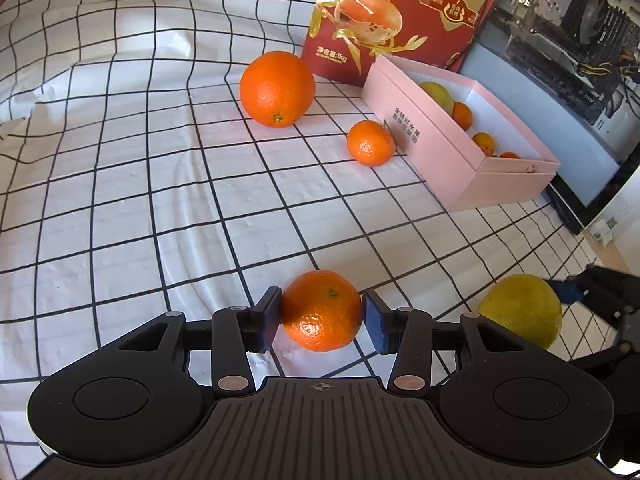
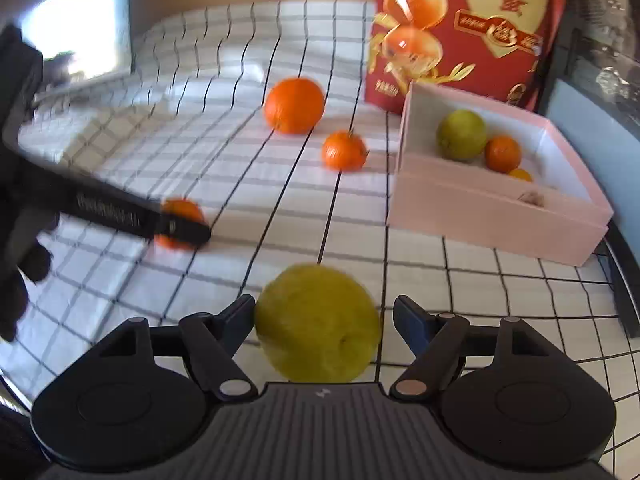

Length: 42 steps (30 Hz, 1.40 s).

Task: Organize fruits
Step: 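Lift the green pear with the right gripper while the left gripper holds the tangerine, then carry the pear and tangerine over the pink box and open both grippers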

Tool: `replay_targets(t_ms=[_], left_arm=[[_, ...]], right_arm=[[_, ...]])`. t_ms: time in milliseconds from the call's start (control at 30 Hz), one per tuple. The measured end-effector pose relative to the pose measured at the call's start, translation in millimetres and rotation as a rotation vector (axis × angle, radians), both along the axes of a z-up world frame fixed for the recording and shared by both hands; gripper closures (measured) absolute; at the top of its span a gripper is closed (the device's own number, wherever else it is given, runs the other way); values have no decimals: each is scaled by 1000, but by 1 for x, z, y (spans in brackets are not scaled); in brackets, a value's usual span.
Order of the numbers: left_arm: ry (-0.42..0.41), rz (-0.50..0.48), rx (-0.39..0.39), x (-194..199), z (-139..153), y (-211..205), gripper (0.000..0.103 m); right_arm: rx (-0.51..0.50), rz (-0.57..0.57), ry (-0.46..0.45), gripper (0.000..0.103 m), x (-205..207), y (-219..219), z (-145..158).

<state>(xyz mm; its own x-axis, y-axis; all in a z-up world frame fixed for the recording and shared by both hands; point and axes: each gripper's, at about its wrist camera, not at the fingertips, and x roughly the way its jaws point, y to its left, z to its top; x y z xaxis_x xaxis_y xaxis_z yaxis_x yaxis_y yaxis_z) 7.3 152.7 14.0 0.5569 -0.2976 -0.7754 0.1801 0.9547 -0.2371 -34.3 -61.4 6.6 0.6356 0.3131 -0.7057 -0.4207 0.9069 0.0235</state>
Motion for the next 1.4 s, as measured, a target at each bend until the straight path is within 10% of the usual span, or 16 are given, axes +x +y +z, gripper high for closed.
replay_targets(t_ms=[567,1067,1400], left_arm=[[-1,-69,131,-4,1,-15,54],[-41,43,69,-10,3,-21,56],[-315,-61,-113,74,124,-96,55]], right_arm=[[8,-5,35,37,-1,-1,-6],[39,-12,39,40,-7,-15,-5],[25,-112,-264,40,53,-83,89]])
